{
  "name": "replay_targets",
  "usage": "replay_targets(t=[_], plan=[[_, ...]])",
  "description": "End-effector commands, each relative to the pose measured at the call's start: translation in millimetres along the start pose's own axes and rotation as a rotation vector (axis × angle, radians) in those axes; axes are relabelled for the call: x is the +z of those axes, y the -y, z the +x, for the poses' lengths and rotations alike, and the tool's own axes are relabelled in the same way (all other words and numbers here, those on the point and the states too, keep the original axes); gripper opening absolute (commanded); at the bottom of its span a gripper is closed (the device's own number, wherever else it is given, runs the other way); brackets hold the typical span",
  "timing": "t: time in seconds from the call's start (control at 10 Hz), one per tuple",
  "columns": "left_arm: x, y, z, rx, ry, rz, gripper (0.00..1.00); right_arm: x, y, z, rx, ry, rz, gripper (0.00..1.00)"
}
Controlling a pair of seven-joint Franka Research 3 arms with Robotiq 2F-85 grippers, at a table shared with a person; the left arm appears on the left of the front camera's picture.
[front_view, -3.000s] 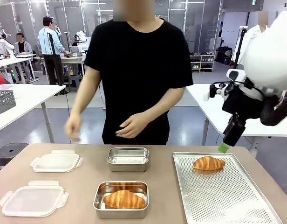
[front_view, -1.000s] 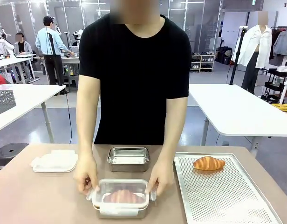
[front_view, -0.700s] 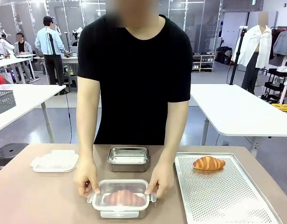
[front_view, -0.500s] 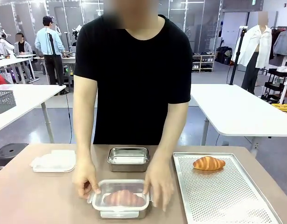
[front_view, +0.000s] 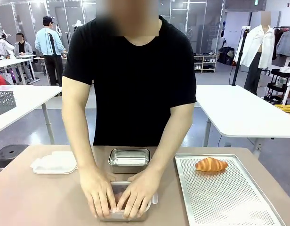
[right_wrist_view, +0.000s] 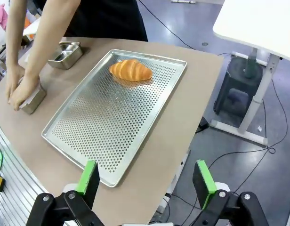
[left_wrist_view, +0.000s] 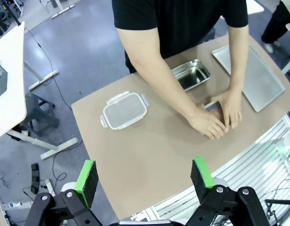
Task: Place the bread into the airtight container.
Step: Pick up a Butter Roll and place it into an empty Airtight Container.
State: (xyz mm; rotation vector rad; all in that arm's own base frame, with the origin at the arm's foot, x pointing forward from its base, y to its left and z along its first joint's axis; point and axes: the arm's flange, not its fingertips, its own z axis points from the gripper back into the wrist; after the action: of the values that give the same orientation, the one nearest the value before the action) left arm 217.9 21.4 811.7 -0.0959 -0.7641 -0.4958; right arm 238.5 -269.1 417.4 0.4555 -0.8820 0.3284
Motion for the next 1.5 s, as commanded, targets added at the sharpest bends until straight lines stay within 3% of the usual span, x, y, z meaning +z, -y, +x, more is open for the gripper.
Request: replay_targets(t=[0.0,1.4], plan=[[0.4,0.6,0.9,-0.001,0.000,0.002,1.00,1.1,-1.5,0.2,0.011,0.019,0.004,1.00],[0.4,0.6,0.9,-0.001,0.000,0.002,1.00,1.1,-1.5,0.2,0.011,0.019,0.004,1.00]])
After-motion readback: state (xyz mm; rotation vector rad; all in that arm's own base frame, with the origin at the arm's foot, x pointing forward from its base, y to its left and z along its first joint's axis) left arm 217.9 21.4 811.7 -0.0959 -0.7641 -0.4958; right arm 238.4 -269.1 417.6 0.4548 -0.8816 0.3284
